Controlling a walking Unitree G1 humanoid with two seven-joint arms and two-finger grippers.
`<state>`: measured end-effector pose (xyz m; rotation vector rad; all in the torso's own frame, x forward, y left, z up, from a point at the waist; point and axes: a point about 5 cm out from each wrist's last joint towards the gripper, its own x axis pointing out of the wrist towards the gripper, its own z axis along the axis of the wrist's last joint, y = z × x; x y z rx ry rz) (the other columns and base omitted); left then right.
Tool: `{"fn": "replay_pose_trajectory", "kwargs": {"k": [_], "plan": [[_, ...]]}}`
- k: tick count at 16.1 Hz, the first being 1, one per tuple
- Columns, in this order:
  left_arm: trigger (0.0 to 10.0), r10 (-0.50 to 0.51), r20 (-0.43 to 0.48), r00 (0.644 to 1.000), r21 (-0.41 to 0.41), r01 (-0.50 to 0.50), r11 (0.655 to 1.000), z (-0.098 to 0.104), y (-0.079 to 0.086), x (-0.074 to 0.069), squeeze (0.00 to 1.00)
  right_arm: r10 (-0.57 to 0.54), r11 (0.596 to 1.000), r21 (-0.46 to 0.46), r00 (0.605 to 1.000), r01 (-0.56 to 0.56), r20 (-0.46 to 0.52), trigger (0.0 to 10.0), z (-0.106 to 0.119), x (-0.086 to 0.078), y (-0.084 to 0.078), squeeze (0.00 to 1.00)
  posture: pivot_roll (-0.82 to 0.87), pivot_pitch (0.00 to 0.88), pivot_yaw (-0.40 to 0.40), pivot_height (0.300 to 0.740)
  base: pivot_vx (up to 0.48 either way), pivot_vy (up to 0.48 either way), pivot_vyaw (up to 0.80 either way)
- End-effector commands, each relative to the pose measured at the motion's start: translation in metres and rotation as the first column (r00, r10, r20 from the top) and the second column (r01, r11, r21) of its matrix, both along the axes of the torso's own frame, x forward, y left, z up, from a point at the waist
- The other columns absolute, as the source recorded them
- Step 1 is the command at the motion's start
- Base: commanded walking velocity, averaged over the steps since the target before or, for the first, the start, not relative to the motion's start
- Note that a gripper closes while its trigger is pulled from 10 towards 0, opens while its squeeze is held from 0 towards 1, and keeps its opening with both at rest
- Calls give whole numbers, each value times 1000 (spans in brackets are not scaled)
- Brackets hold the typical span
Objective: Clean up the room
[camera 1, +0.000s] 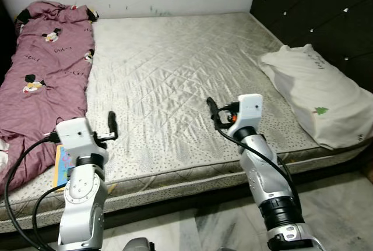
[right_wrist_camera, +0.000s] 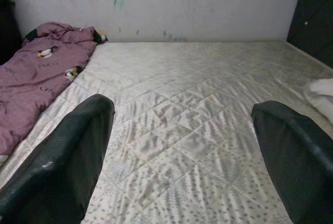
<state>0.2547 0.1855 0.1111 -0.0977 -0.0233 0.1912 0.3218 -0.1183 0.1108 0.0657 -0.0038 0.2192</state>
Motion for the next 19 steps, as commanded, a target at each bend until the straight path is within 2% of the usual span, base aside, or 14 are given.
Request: {"fn": "replay_pose_trajectory", "kwargs": {"k": [1, 3, 11, 15, 19], "plan": [[10000, -10, 21, 1000, -2, 10, 1000, 4, -2, 1, 0, -6, 1000, -5, 1000, 6, 2, 10000, 1, 1, -2, 0, 66, 0, -31, 740, 259, 0, 0], [10000, -9, 21, 1000, -1, 9, 1000, 4, -1, 1, 0, -5, 1000, -5, 1000, 5, 2, 10000, 1, 2, -2, 0, 68, 0, -32, 740, 251, 0, 0], [10000, 23, 10, 1000, 8, -23, 1000, 3, 0, 3, 0, 2, 1000, -19, 1000, -2, 6, 10000, 2, 3, 1, 0, 77, 0, -34, 740, 0, 0, 0], [10000, 28, 10, 1000, 26, -28, 999, 4, 2, 4, 0, 17, 1000, -16, 1000, -17, 12, 10000, 2, 4, 5, 0, 134, 0, -25, 740, 0, 0, 0], [10000, 53, 15, 998, 28, -54, 998, 5, 2, 2, 0, 61, 996, -68, 998, -60, 16, 10000, 2, 7, 9, 0, 170, 0, -51, 740, 0, 0, 0]]}}
